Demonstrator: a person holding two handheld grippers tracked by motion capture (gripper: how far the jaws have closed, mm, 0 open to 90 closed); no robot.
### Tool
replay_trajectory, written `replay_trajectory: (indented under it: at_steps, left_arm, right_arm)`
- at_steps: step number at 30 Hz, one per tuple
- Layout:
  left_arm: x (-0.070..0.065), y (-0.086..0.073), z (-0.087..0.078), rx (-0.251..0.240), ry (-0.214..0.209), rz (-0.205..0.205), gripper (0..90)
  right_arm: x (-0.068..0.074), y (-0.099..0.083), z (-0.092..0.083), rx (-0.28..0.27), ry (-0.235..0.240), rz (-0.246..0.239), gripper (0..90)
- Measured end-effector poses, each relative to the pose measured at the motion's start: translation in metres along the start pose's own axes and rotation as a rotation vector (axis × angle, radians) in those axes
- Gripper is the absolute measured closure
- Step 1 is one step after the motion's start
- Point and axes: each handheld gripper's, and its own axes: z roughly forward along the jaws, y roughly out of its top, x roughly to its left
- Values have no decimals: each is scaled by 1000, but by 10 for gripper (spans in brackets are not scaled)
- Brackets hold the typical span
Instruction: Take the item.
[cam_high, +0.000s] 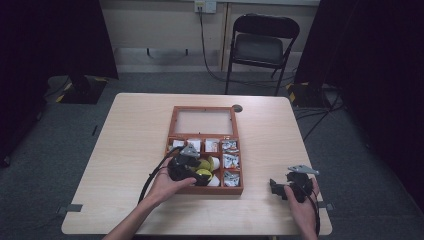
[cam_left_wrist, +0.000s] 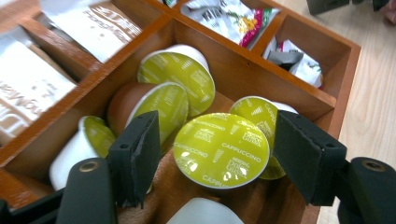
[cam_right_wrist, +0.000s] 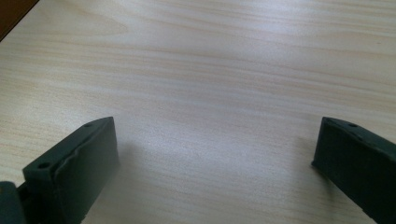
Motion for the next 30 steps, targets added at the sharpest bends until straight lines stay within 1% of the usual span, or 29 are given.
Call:
replay_trajectory:
  at_steps: [1, 2, 3, 5, 8, 10, 13, 14, 16, 19, 25, 26, 30]
  left_arm:
    - [-1, -1, 3, -5, 1, 4, 323]
    - [-2, -1, 4, 9, 5, 18, 322]
    - [-3, -1, 5, 10, 19, 25, 322]
    - [-3, 0, 6, 13, 20, 23, 324]
    - [-2, 1, 8, 49, 30, 14, 333]
    - [-2, 2, 11, 83, 28, 30, 343]
    - [-4, 4, 15, 100, 44, 32, 345]
    - [-3, 4, 15, 108, 42, 39, 346]
    - [-2, 4, 15, 111, 33, 22, 345]
    - [-1, 5, 17, 128, 25, 12, 347]
    - [-2, 4, 17, 151, 38, 26, 354]
    - [-3, 4, 18, 148, 39, 19, 354]
    - [-2, 4, 18, 156, 44, 33, 363]
  right_arm:
    - [0, 0, 0, 0, 0, 0, 0]
    - [0, 0, 0, 0, 0, 0, 0]
    - [0, 0, 0, 0, 0, 0, 0]
    - [0, 0, 0, 0, 0, 0, 0]
    - [0, 0, 0, 0, 0, 0, 0]
    - [0, 0, 0, 0, 0, 0, 0]
    - [0, 0, 0, 0, 0, 0, 0]
    - [0, 0, 0, 0, 0, 0, 0]
    - [0, 0, 0, 0, 0, 0, 0]
    - [0, 0, 0, 0, 0, 0, 0]
    - [0, 0, 0, 0, 0, 0, 0]
    - [0, 0, 0, 0, 0, 0, 0]
    - [0, 0, 0, 0, 0, 0, 0]
